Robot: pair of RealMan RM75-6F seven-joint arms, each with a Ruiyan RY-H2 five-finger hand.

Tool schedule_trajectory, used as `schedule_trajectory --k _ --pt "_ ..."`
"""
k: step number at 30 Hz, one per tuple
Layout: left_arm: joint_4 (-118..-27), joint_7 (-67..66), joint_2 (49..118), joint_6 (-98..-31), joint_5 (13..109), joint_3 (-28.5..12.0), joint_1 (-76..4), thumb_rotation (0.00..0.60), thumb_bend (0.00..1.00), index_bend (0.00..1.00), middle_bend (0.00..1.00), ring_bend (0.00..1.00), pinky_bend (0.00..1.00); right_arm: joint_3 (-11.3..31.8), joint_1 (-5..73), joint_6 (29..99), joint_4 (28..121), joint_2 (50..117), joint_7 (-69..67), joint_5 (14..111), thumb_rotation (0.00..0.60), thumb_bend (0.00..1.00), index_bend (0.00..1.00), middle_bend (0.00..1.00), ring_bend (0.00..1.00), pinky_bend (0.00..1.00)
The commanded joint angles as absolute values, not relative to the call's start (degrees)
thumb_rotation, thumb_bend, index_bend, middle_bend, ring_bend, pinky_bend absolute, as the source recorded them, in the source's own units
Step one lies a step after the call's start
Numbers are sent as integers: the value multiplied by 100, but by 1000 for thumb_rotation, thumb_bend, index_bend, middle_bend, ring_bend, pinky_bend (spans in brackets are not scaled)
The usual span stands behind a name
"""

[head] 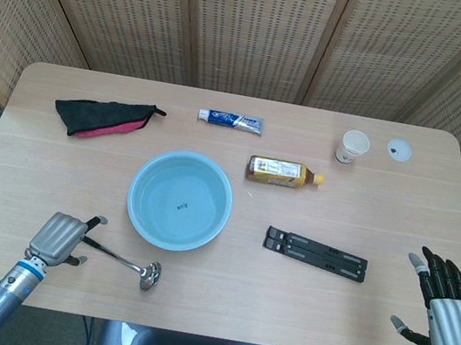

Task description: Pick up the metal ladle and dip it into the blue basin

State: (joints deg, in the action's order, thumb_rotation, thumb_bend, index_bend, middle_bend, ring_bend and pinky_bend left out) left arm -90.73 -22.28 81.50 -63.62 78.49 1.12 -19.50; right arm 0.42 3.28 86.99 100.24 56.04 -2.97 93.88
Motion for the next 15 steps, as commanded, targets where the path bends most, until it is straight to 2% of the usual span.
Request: schedule_trajectory --k 1,4,15 --pt "-8833 -2424 8457 -6192 7595 77 -2040 600 136 296 981 956 1000 46 333 8691 10017 5594 -331 9377 600 0 0 0 0 0" --pt "-8688 -2528 8574 -6140 7459 71 -2056 600 195 316 980 956 1000 51 341 8677 10010 5589 -355 9363 600 0 0 0 0 0" --pt "-8382 -2550 8771 -6023 7276 54 -2130 600 234 415 981 956 1000 45 344 8672 10014 5585 -362 9367 600 0 0 0 0 0"
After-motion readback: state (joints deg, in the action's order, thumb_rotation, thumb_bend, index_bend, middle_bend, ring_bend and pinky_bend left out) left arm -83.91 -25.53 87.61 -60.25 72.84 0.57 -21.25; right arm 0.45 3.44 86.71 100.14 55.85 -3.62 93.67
